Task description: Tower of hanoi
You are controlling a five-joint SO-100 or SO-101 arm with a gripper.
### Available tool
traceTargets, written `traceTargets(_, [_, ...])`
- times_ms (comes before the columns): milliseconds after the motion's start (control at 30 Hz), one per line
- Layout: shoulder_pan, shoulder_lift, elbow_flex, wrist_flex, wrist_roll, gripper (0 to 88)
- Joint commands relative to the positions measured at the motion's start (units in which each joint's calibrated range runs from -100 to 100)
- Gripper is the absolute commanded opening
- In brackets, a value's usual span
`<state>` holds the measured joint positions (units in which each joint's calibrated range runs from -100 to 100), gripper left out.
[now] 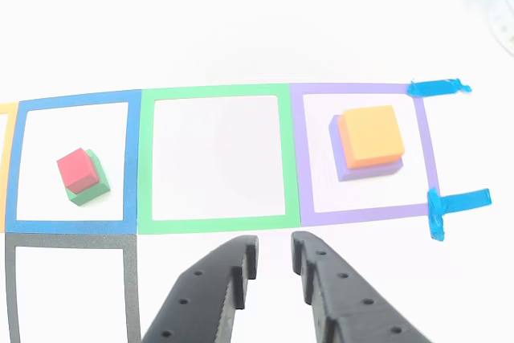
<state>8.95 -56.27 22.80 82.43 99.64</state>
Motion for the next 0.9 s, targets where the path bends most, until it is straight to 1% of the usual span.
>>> traceTargets(0, [5.24, 2.05, -10.62, 6.24, 0.36, 0.6])
traceTargets(167, [8.78, 5.84, -23.89, 13.85, 0.36, 0.9])
traceTargets(333, [14.82, 8.19, -33.52, 17.49, 0.36, 1.1])
traceTargets(433, [18.95, 8.67, -36.52, 17.49, 0.36, 1.2])
traceTargets(667, [29.97, 8.91, -38.89, 17.49, 0.36, 2.4])
traceTargets(733, [32.85, 8.91, -38.07, 17.49, 0.36, 3.8])
traceTargets(833, [34.86, 9.64, -36.52, 17.41, 0.36, 6.1])
traceTargets(867, [35.06, 9.88, -35.52, 17.41, 0.36, 8.9])
